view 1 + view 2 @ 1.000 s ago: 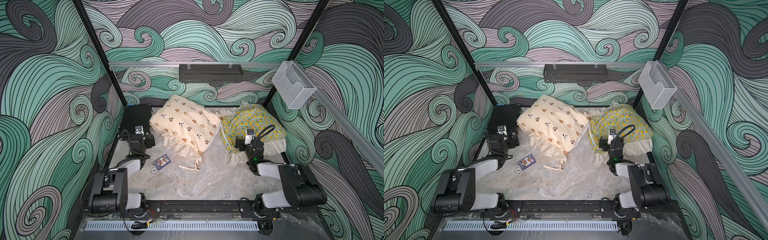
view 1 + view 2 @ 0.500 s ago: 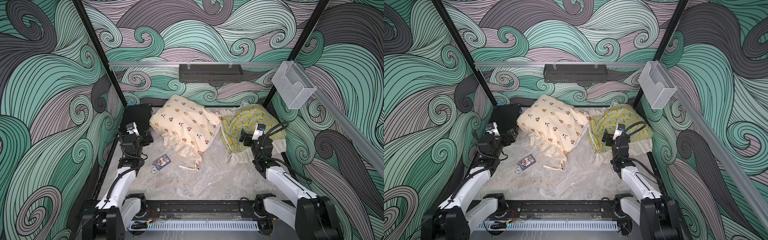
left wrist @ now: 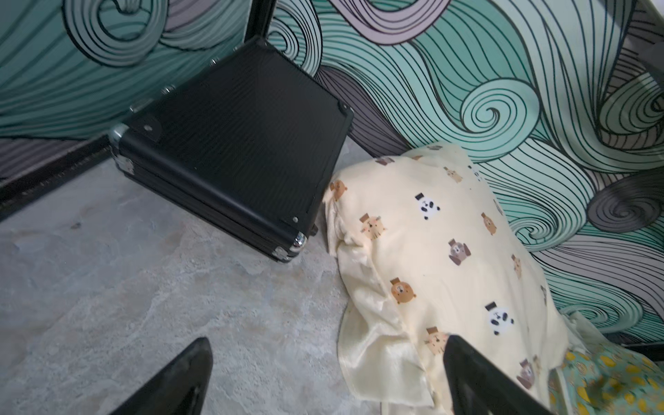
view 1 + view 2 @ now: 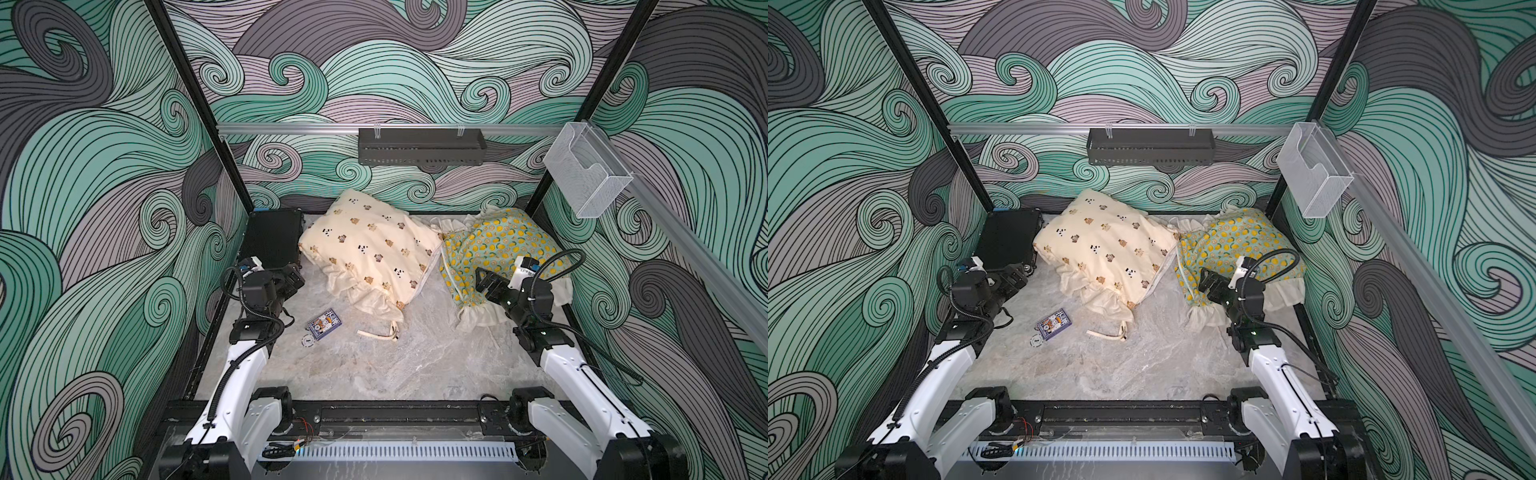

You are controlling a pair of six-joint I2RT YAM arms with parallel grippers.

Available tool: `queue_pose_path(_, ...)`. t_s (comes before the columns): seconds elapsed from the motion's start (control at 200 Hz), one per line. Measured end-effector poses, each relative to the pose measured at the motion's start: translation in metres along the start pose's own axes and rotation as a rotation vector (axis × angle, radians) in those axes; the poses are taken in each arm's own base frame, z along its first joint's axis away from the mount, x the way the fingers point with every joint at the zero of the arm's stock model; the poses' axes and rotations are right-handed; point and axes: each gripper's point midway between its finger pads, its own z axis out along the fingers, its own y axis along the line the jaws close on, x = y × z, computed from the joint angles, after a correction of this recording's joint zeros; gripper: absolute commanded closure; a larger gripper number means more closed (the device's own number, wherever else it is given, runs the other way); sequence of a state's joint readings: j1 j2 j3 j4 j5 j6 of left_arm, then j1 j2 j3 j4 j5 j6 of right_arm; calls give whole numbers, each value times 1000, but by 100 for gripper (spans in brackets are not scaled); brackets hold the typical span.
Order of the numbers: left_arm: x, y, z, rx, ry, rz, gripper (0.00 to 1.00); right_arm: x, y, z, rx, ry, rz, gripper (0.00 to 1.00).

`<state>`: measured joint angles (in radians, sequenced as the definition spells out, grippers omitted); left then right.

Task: Zip up pillowcases
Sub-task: Pick up the pillowcase from the center of the board.

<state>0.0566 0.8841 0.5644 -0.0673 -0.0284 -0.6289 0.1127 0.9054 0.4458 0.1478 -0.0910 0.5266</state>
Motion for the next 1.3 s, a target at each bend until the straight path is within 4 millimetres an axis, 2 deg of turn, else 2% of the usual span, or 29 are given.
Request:
queue_pose_path(0.135, 19, -23, -3, 97, 94, -55, 1, 26, 12, 1, -47, 98, 14, 0)
queue_pose_path(0.415, 98, -68, -31, 203, 361, -37, 2, 80, 61, -8, -198, 264, -68, 1)
queue_pose_path(0.59, 137, -84, -44, 220, 485, -36, 1, 128, 76, -13, -244, 386, -151, 0)
queue_pose_path(0.721, 164, -95, -50, 228, 564, -34, 1, 152, 80, -12, -245, 445, -208, 0)
queue_pose_path(0.976, 225, -100, -40, 145, 698, 3, 1, 171, 87, -5, -241, 481, -275, 0)
queue_pose_path(1.121, 247, -119, -33, 143, 735, 24, 2, 163, 88, -4, -231, 440, -283, 0)
queue_pose_path(1.226, 254, -136, -26, 160, 728, 21, 2, 151, 91, -4, -228, 389, -282, 0)
queue_pose_path(1.301, 259, -145, -20, 165, 722, 15, 5, 145, 93, -4, -231, 360, -284, 1)
